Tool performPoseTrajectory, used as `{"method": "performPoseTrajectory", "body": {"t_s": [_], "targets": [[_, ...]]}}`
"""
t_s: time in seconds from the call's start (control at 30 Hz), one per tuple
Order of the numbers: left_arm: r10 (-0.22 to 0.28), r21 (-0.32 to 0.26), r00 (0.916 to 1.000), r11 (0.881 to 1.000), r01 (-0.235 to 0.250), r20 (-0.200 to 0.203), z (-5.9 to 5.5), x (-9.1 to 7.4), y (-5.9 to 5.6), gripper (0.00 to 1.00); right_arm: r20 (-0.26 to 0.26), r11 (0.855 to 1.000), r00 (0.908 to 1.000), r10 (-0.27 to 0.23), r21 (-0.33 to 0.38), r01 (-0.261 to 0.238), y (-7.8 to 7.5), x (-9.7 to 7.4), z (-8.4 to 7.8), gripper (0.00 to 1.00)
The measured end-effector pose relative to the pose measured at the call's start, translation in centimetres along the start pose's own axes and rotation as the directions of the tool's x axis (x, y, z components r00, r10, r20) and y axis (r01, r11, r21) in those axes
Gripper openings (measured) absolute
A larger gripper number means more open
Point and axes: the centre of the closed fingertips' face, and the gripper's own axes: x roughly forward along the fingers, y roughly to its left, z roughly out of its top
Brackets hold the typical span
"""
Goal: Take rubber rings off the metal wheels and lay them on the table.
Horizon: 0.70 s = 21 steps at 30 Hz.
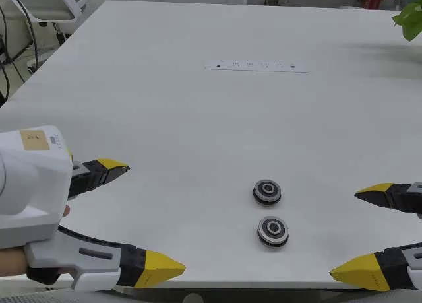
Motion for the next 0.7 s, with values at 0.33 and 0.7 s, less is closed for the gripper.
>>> {"method": "performPoseTrajectory", "body": {"t_s": [0.33,0.7], "targets": [[-0.020,0.025,0.9997,0.999,0.021,-0.015,-0.5,0.7,-0.3,1.00,-0.010,1.000,0.9996,0.027,-0.014,-0.027,0.9,1.2,-0.3,0.84],[-0.012,0.005,0.9990,1.000,0.013,-0.044,-1.3,0.9,-0.8,0.97,-0.016,0.998,0.9984,0.054,-0.014,-0.055,1.1,1.2,-0.7,0.83]]}}
